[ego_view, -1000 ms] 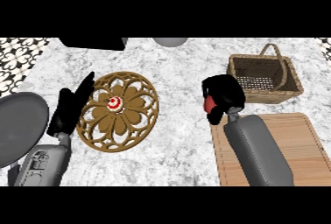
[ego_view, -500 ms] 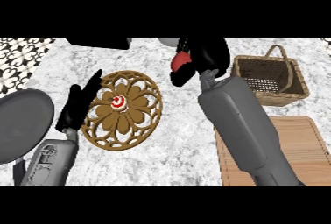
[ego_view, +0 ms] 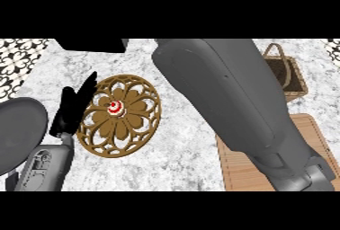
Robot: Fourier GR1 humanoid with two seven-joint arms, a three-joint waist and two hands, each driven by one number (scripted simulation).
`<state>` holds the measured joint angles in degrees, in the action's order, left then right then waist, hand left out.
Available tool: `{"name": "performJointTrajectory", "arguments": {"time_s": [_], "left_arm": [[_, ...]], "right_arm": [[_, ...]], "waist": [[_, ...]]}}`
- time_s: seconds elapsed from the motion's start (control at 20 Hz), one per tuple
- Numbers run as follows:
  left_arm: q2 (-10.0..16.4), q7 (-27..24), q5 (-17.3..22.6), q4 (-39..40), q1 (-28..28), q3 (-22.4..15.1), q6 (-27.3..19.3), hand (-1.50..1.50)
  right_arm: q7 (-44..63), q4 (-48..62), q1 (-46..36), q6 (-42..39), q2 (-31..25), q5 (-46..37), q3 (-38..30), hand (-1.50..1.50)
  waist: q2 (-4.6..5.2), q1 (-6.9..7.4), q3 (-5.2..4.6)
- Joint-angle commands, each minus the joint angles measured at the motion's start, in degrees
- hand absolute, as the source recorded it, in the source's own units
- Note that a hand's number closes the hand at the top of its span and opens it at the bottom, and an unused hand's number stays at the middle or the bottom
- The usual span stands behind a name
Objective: Pick the bell pepper from the cutting board and place it in the basket
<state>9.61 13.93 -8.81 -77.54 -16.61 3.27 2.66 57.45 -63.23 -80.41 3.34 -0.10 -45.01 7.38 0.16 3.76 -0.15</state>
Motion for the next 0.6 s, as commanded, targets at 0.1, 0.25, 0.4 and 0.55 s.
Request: {"name": "performJointTrajectory", "arguments": {"time_s": [0.1,0.25,0.4,0.55], "left_arm": [[1.1,-0.15,0.81,-0.29,1.1,1.72,0.18,0.0],[1.86,-1.45,0.76,-1.41,3.21,1.61,0.98,0.0],[1.27,-0.88,1.02,-1.74,2.58,1.8,0.47,0.0],[-0.15,-0.12,-0.4,-1.36,1.53,0.79,-1.33,0.0]], "right_arm": [[4.0,10.05,-13.75,2.53,0.09,0.86,-5.01,1.5],[1.66,15.44,-17.39,1.44,-4.11,-0.88,-8.55,1.5],[1.32,21.19,-22.27,0.05,-7.1,-1.41,-10.36,1.5],[1.49,26.42,-22.74,-7.06,-10.37,-4.47,-6.94,1.5]], "waist": [[0.02,-1.88,0.04],[0.1,-1.9,0.04],[0.2,-1.87,0.02],[0.33,-2.46,-0.04]]}}
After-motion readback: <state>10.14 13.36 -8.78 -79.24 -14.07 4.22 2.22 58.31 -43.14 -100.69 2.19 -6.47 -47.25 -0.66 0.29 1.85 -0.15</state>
